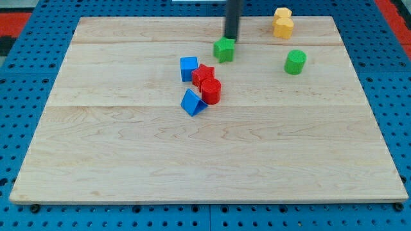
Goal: Push the green star into the blue cube
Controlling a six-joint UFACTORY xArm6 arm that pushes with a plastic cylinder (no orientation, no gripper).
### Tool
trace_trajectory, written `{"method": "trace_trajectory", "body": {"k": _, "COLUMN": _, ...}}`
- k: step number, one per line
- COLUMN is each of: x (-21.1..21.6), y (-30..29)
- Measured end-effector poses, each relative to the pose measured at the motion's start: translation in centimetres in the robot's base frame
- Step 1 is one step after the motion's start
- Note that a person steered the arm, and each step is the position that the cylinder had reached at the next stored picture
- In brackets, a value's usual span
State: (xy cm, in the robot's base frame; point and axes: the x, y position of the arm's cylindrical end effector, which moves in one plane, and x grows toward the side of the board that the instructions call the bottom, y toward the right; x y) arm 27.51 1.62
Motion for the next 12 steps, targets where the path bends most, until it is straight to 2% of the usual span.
{"method": "trace_trajectory", "body": {"k": 1, "x": 2.8, "y": -6.3}}
{"method": "trace_trajectory", "body": {"k": 2, "x": -1.0, "y": -1.5}}
{"method": "trace_trajectory", "body": {"k": 3, "x": -2.2, "y": 0.9}}
{"method": "trace_trajectory", "body": {"k": 4, "x": 5.3, "y": 0.7}}
{"method": "trace_trajectory", "body": {"k": 5, "x": 5.6, "y": -6.7}}
{"method": "trace_trajectory", "body": {"k": 6, "x": 5.0, "y": 1.8}}
{"method": "trace_trajectory", "body": {"k": 7, "x": 13.4, "y": 5.2}}
{"method": "trace_trajectory", "body": {"k": 8, "x": 15.0, "y": 11.0}}
{"method": "trace_trajectory", "body": {"k": 9, "x": 16.8, "y": 14.5}}
{"method": "trace_trajectory", "body": {"k": 10, "x": 17.6, "y": 8.4}}
{"method": "trace_trajectory", "body": {"k": 11, "x": 16.3, "y": -1.6}}
{"method": "trace_trajectory", "body": {"k": 12, "x": 14.8, "y": -4.8}}
